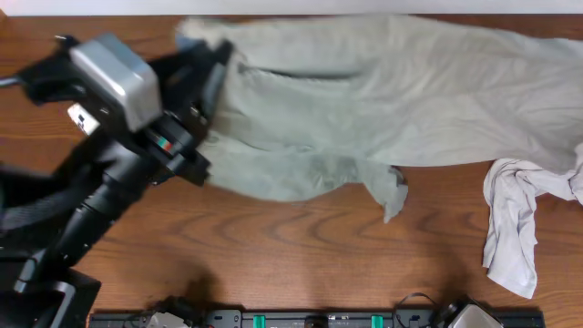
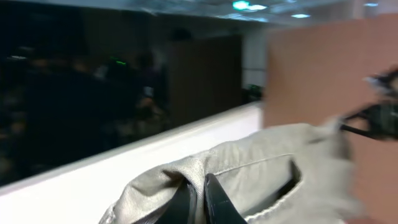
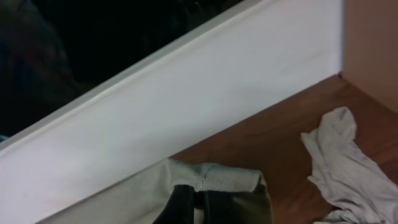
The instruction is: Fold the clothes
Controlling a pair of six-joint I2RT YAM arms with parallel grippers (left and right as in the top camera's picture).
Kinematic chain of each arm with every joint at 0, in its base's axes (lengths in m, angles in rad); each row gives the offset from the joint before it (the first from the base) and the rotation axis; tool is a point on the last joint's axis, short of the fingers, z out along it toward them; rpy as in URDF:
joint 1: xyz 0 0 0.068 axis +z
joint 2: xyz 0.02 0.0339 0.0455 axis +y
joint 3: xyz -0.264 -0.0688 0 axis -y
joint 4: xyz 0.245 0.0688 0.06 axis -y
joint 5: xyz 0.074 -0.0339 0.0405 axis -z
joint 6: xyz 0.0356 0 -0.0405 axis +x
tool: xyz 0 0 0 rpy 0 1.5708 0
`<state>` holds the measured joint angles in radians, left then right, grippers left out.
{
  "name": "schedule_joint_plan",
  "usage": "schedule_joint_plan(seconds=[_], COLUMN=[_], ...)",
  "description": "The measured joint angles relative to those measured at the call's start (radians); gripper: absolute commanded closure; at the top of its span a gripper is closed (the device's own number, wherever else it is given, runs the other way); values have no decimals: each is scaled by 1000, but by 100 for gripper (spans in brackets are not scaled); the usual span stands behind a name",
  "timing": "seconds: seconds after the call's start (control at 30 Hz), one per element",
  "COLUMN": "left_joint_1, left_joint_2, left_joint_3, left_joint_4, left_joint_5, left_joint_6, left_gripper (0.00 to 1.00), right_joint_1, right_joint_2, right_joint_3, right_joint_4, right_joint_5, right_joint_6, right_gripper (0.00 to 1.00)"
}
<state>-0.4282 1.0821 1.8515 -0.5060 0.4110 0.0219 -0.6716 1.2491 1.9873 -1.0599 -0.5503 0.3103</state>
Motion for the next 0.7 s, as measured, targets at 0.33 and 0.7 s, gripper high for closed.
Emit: schedule_joint_plan(seconds=[0.33,0.7], left_joint_1=[-66,-29], left_joint_2=[39,153], left_joint_3=[31,84], left_joint_4=[-23,-161], left_joint_5=[-67,-498], left_joint_6=[9,29], left_gripper=[94,94], right_joint_1=[-3,-2], right_joint_2=[2,137], right_joint_3=[203,232], right_joint_4=[-92,-221], right_joint_5=[9,-12], right_joint_6=[-8,-25], right_gripper=[98,99])
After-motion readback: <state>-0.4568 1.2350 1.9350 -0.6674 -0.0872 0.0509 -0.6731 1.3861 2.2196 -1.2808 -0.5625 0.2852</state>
